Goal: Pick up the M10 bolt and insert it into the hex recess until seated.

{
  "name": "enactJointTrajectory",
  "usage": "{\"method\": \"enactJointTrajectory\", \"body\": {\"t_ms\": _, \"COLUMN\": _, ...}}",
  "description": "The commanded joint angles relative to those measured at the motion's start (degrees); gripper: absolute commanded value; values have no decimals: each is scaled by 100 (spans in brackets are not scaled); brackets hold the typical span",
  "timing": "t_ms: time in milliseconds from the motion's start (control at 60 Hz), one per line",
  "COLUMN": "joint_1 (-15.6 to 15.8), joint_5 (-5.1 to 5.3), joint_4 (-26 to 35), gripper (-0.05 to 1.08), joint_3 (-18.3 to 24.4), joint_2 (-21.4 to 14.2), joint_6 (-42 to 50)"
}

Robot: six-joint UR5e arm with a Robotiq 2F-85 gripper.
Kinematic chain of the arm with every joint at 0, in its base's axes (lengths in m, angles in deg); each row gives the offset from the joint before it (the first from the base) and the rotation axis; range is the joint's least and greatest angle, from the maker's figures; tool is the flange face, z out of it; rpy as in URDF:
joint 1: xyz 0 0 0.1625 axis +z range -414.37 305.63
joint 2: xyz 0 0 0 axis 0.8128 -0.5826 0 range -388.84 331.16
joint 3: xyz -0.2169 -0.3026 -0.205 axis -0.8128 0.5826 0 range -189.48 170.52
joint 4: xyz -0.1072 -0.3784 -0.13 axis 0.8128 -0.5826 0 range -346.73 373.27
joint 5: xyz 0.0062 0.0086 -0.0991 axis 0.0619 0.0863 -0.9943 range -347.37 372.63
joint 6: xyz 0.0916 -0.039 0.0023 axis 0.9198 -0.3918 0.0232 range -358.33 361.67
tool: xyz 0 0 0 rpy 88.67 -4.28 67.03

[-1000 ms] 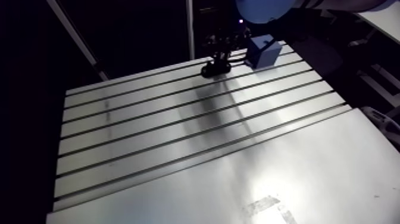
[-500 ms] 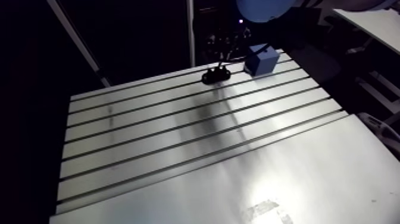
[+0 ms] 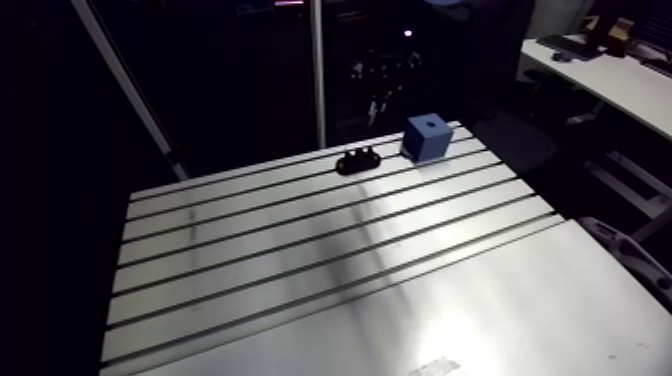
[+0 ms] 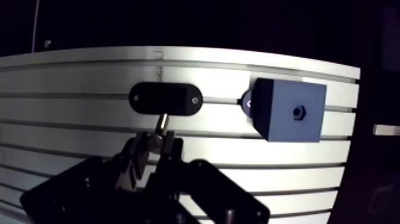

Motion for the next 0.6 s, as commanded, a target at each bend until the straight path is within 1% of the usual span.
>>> {"method": "enactJointTrajectory", "body": {"t_ms": 17, "joint_1": -18, "joint_5": -27, "joint_4": 727, "gripper": 106, "joint_3": 519, "joint_2": -43, "joint_6": -913}}
{"method": "enactJointTrajectory", "body": {"t_ms": 33, "joint_1": -18, "joint_5": -27, "joint_4": 727, "gripper": 106, "joint_3": 519, "joint_2": -43, "joint_6": -913}}
{"method": "enactJointTrajectory", "body": {"t_ms": 83, "joint_1": -37, "joint_5": -33, "joint_4": 882, "gripper": 106, "joint_3": 734, "joint_2": 6, "joint_6": -1332}}
{"method": "enactJointTrajectory", "body": {"t_ms": 100, "joint_1": -37, "joint_5": -33, "joint_4": 882, "gripper": 106, "joint_3": 734, "joint_2": 6, "joint_6": -1332}}
{"method": "enactJointTrajectory", "body": {"t_ms": 133, "joint_1": -37, "joint_5": -65, "joint_4": 1167, "gripper": 106, "joint_3": 1002, "joint_2": 84, "joint_6": -1770}}
{"method": "enactJointTrajectory", "body": {"t_ms": 150, "joint_1": -37, "joint_5": -65, "joint_4": 1167, "gripper": 106, "joint_3": 1002, "joint_2": 84, "joint_6": -1770}}
{"method": "enactJointTrajectory", "body": {"t_ms": 183, "joint_1": -37, "joint_5": -109, "joint_4": 1572, "gripper": 106, "joint_3": 1293, "joint_2": 212, "joint_6": -2264}}
{"method": "enactJointTrajectory", "body": {"t_ms": 200, "joint_1": -37, "joint_5": -109, "joint_4": 1572, "gripper": 106, "joint_3": 1293, "joint_2": 212, "joint_6": -2264}}
{"method": "enactJointTrajectory", "body": {"t_ms": 233, "joint_1": -37, "joint_5": -176, "joint_4": 2024, "gripper": 106, "joint_3": 1607, "joint_2": 366, "joint_6": -2813}}
{"method": "enactJointTrajectory", "body": {"t_ms": 250, "joint_1": -37, "joint_5": -176, "joint_4": 2024, "gripper": 106, "joint_3": 1607, "joint_2": 366, "joint_6": -2813}}
{"method": "enactJointTrajectory", "body": {"t_ms": 267, "joint_1": -37, "joint_5": -257, "joint_4": 2217, "gripper": 106, "joint_3": 1726, "joint_2": 454, "joint_6": -3088}}
{"method": "enactJointTrajectory", "body": {"t_ms": 283, "joint_1": -37, "joint_5": -257, "joint_4": 2217, "gripper": 106, "joint_3": 1726, "joint_2": 454, "joint_6": -3088}}
{"method": "enactJointTrajectory", "body": {"t_ms": 300, "joint_1": -37, "joint_5": -337, "joint_4": 2357, "gripper": 106, "joint_3": 1857, "joint_2": 527, "joint_6": -3293}}
{"method": "enactJointTrajectory", "body": {"t_ms": 317, "joint_1": -37, "joint_5": -337, "joint_4": 2357, "gripper": 106, "joint_3": 1857, "joint_2": 527, "joint_6": -3293}}
{"method": "enactJointTrajectory", "body": {"t_ms": 333, "joint_1": -45, "joint_5": -401, "joint_4": 2513, "gripper": 106, "joint_3": 1973, "joint_2": 582, "joint_6": -3481}}
{"method": "enactJointTrajectory", "body": {"t_ms": 350, "joint_1": -45, "joint_5": -401, "joint_4": 2513, "gripper": 106, "joint_3": 1973, "joint_2": 582, "joint_6": -3481}}
{"method": "enactJointTrajectory", "body": {"t_ms": 367, "joint_1": -46, "joint_5": -493, "joint_4": 2581, "gripper": 106, "joint_3": 2006, "joint_2": 598, "joint_6": -3599}}
{"method": "enactJointTrajectory", "body": {"t_ms": 383, "joint_1": -46, "joint_5": -493, "joint_4": 2581, "gripper": 106, "joint_3": 2006, "joint_2": 598, "joint_6": -3599}}
{"method": "enactJointTrajectory", "body": {"t_ms": 400, "joint_1": -53, "joint_5": -596, "joint_4": 2584, "gripper": 106, "joint_3": 2048, "joint_2": 615, "joint_6": -3669}}
{"method": "enactJointTrajectory", "body": {"t_ms": 417, "joint_1": -53, "joint_5": -596, "joint_4": 2584, "gripper": 106, "joint_3": 2048, "joint_2": 615, "joint_6": -3669}}
{"method": "enactJointTrajectory", "body": {"t_ms": 450, "joint_1": -126, "joint_5": -814, "joint_4": 2641, "gripper": 106, "joint_3": 2129, "joint_2": 652, "joint_6": -3698}}
{"method": "enactJointTrajectory", "body": {"t_ms": 467, "joint_1": -126, "joint_5": -814, "joint_4": 2641, "gripper": 106, "joint_3": 2129, "joint_2": 652, "joint_6": -3698}}
{"method": "enactJointTrajectory", "body": {"t_ms": 483, "joint_1": -148, "joint_5": -973, "joint_4": 2653, "gripper": 106, "joint_3": 2141, "joint_2": 653, "joint_6": -3706}}
{"method": "enactJointTrajectory", "body": {"t_ms": 500, "joint_1": -148, "joint_5": -973, "joint_4": 2653, "gripper": 106, "joint_3": 2141, "joint_2": 653, "joint_6": -3706}}
{"method": "enactJointTrajectory", "body": {"t_ms": 517, "joint_1": -151, "joint_5": -1124, "joint_4": 2669, "gripper": 106, "joint_3": 2135, "joint_2": 654, "joint_6": -3722}}
{"method": "enactJointTrajectory", "body": {"t_ms": 533, "joint_1": -151, "joint_5": -1124, "joint_4": 2669, "gripper": 106, "joint_3": 2135, "joint_2": 654, "joint_6": -3722}}
{"method": "enactJointTrajectory", "body": {"t_ms": 550, "joint_1": -159, "joint_5": -1236, "joint_4": 2687, "gripper": 106, "joint_3": 2142, "joint_2": 646, "joint_6": -3747}}
{"method": "enactJointTrajectory", "body": {"t_ms": 567, "joint_1": -159, "joint_5": -1236, "joint_4": 2687, "gripper": 106, "joint_3": 2142, "joint_2": 646, "joint_6": -3747}}
{"method": "enactJointTrajectory", "body": {"t_ms": 583, "joint_1": -160, "joint_5": -1313, "joint_4": 2690, "gripper": 106, "joint_3": 2143, "joint_2": 645, "joint_6": -3751}}
{"method": "enactJointTrajectory", "body": {"t_ms": 600, "joint_1": -160, "joint_5": -1313, "joint_4": 2690, "gripper": 106, "joint_3": 2143, "joint_2": 645, "joint_6": -3751}}
